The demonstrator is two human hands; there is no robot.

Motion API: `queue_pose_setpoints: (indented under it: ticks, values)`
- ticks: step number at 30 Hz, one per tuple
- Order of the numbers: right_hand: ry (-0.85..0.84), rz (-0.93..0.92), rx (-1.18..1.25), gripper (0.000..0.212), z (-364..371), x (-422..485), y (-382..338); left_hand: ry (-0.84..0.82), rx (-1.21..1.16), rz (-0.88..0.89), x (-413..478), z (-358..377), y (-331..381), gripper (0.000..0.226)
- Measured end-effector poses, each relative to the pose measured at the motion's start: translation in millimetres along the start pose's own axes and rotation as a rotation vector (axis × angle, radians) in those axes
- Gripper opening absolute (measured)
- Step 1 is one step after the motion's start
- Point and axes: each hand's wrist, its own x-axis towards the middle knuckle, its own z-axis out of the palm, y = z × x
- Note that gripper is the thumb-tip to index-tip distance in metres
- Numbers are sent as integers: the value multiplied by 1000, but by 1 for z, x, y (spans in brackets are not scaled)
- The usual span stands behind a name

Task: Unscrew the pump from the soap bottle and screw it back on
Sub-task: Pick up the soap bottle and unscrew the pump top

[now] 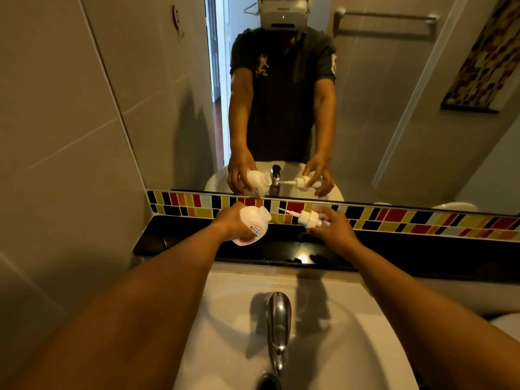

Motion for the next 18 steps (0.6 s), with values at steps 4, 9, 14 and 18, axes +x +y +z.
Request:
queue_pose_setpoints:
  ticks: [4, 9, 14, 18]
  values:
    - [-9, -83, -211, 59, -8, -9, -28, 4, 115, 27, -15, -8, 4, 83]
    - [-53, -240, -468, 56, -12, -24, -56, -22, 178, 61, -29, -16, 16, 84]
    - [-8, -395, -587, 54, -11, -38, -77, -81, 187, 98, -40, -18, 30, 75]
    - [18, -460, -640, 53, -12, -48, -83, -113, 167, 132, -48, -18, 39, 71]
